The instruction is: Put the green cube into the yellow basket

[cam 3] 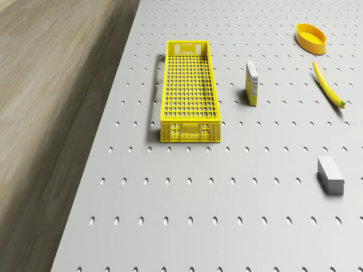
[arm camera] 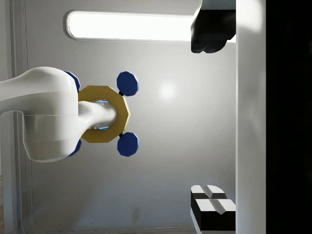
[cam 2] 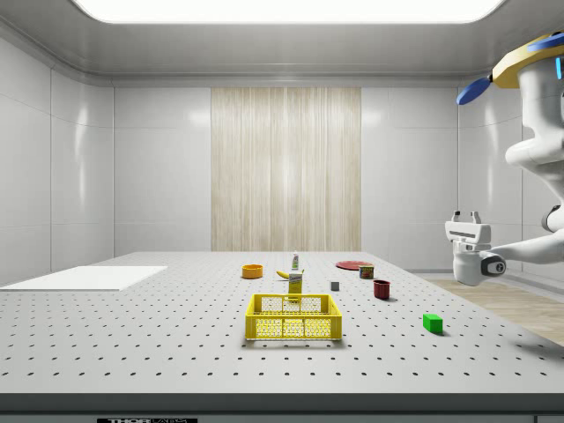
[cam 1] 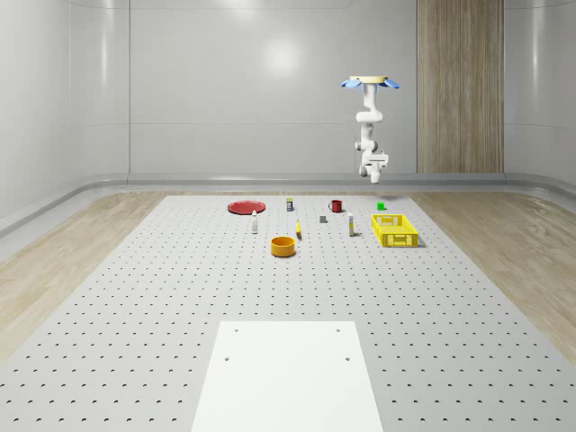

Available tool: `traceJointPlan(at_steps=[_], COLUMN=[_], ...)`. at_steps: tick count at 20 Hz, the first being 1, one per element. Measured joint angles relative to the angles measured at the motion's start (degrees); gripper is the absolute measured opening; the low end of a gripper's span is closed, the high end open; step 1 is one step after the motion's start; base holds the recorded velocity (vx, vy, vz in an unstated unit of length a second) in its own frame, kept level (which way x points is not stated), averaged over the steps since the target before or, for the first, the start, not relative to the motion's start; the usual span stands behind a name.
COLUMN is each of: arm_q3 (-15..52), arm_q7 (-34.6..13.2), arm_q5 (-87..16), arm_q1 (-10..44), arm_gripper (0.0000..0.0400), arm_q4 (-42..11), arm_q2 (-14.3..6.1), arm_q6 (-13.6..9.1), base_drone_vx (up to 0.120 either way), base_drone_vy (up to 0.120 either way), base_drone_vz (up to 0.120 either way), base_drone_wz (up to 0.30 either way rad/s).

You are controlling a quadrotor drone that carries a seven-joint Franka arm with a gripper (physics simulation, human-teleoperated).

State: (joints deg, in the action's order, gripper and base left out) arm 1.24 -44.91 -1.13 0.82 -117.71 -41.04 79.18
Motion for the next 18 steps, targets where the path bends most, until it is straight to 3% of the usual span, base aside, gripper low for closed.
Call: traceJointPlan(at_steps=[4, 11, 14, 18], arm_q3=[0.9, 5.1, 9.1, 17.8], arm_q7=[-0.2, -1.0, -1.7, -3.7], arm_q5=[-1.3, -7.2, -12.8, -25.5], arm_q1=[0.3, 1.6, 2.8, 5.7], arm_gripper=[0.04, 0.04, 0.04, 0.04], arm_q4=[-0.2, -0.8, -1.7, -5.2], arm_q2=[-0.1, -0.5, -0.7, -1.6], arm_q6=[0.2, 0.6, 0.8, 1.4], base_drone_vx=[0.1, 0.0, 0.013, 0.12], base_drone_vy=[0.0, 0.0, 0.0, 0.0], base_drone_vz=[-0.1, -0.04, -0.12, -0.12], base_drone_wz=[0.0, 0.0, 0.0, 0.0])
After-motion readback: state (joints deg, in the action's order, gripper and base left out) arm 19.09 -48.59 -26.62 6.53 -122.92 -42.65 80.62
